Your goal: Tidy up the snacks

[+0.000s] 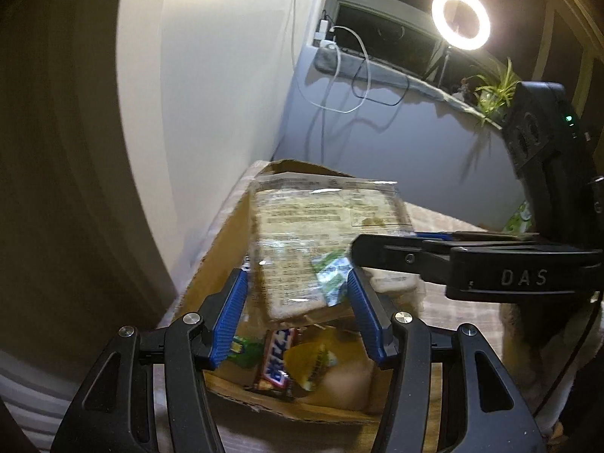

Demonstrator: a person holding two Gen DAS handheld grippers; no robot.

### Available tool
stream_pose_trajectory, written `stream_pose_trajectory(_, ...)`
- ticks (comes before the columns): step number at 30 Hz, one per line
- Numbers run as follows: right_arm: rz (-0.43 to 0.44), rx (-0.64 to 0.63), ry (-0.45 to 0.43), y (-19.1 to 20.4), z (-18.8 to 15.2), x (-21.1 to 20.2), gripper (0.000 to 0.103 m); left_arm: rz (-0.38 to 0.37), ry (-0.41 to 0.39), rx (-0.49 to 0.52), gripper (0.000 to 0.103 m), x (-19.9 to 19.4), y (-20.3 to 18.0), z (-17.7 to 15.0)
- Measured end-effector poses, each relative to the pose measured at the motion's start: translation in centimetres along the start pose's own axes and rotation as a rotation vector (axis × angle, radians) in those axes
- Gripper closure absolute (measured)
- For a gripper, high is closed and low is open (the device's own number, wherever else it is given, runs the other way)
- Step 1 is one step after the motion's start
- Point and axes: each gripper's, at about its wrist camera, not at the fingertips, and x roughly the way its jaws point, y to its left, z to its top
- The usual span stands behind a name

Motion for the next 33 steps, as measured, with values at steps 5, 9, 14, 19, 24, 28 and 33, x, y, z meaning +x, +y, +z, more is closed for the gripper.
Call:
stream_pose_trajectory(5, -0.065, -0.028, -0.037, 0.2, 0.3, -0.4, 0.037, 0.04, -0.012, 0.0, 0.049, -0.6, 0.4, -0.2)
stream_pose_trajectory(9, -0.069, -0.032, -0.054, 0.2, 0.1, -1.2, 0.035, 0.047, -0.02, 0.003, 0.049, -1.3, 0.4, -0.5)
stream_pose_trajectory(14, -0.091, -0.059, -0.072, 0.9, -0.6, -2.4, 0.031, 0.061, -0.035, 0.0, 0.048, -2.2, 0.0, -0.7)
stream_pose_trajectory(19, -0.112, -0.092, -0.111, 1.9, -1.7, -4.1, 0.025, 0.089, -0.065, -0.008, 0.042, -3.8, -0.3, -1.3)
stream_pose_trajectory(24, -0.155, -0.135, -0.181, 3.2, -3.7, -6.5, 0.013, 0.115, -0.094, -0.023, 0.036, -5.4, -0.8, -2.1)
stream_pose_trajectory(28, -0.206, -0.182, -0.229, 4.3, -5.6, -8.3, 0.009, 0.141, -0.12, -0.032, 0.035, -6.4, -1.2, -2.9)
stream_pose_trajectory(33, -0.22, -0.189, -0.27, 4.6, -7.2, -9.8, 0.002, 0.162, -0.142, -0.022, 0.031, -7.7, -2.1, -3.6)
